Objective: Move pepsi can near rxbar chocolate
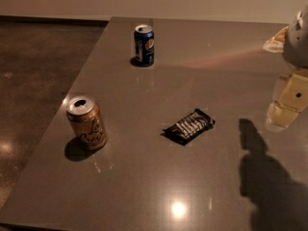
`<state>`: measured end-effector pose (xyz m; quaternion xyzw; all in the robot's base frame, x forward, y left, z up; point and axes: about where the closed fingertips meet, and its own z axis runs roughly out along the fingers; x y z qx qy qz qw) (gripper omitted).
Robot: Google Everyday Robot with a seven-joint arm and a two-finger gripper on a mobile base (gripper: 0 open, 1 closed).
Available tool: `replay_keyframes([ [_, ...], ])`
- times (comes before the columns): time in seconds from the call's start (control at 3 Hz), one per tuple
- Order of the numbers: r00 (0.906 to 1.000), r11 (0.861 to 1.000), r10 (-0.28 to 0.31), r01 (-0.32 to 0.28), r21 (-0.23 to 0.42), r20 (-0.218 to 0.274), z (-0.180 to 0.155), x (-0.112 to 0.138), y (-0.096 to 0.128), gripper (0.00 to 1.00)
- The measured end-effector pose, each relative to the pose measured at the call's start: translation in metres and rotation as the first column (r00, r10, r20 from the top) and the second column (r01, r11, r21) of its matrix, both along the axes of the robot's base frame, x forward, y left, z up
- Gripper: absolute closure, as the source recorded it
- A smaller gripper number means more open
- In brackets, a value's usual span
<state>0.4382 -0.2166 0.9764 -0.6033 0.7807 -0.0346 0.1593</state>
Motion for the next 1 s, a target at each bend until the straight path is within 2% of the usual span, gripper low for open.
replay_keyframes([
  [0.33, 1.0, 1.0, 0.0, 0.0, 0.0, 0.0, 0.0, 0.0, 0.0, 0.0],
  [0.67, 0.9997, 0.998, -0.004, 0.006, 0.062, -0.025, 0.001, 0.015, 0.015, 0.0],
  [1.0, 0.9993, 0.989, -0.007, 0.012, 0.145, -0.037, -0.005, 0.051, 0.051, 0.0],
])
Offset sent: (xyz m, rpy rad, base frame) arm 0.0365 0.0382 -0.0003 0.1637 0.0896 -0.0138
